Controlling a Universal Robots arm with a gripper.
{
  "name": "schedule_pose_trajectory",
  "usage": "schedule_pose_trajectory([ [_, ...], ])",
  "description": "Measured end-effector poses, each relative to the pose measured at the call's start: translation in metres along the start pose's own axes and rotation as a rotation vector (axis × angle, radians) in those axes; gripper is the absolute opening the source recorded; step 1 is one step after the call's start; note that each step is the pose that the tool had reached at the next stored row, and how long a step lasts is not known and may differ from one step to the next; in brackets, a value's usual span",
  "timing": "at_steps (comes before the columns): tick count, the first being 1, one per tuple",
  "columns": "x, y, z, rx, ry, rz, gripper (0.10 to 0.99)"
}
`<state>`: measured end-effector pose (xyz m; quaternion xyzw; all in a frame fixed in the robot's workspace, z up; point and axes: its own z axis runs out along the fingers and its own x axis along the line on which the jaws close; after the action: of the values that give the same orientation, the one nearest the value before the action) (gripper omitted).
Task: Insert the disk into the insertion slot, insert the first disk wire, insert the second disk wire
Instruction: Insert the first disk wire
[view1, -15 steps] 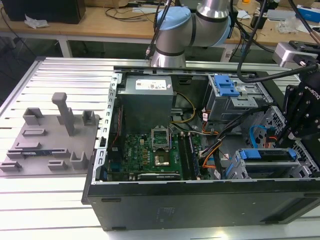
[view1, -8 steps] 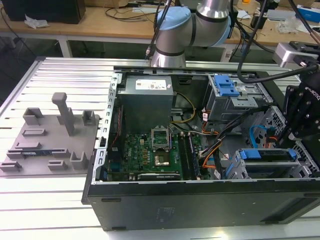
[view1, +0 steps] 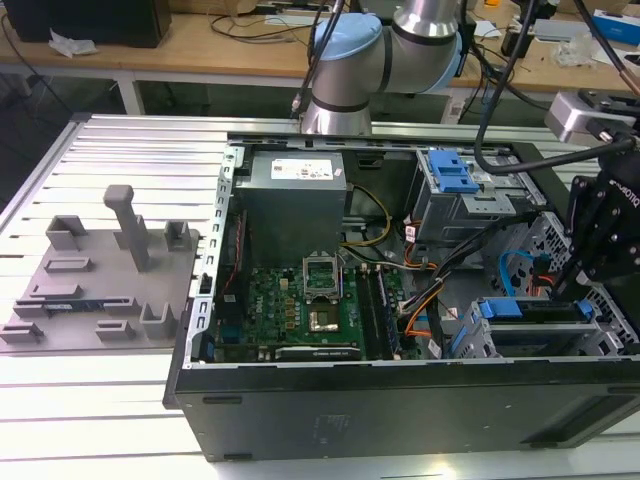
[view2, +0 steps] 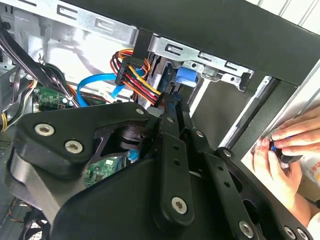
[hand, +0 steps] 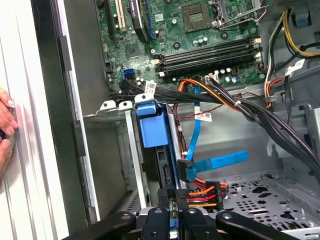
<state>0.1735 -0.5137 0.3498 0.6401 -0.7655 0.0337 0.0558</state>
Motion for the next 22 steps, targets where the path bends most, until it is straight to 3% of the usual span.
schedule_pose_trajectory([
  [9,-0.0002,0.0,0.0008,0.002,0.0002,-0.017,0.165],
  [22,-0.0013,-0.0002,0.0093,0.002,0.0006,-0.017,0.165],
])
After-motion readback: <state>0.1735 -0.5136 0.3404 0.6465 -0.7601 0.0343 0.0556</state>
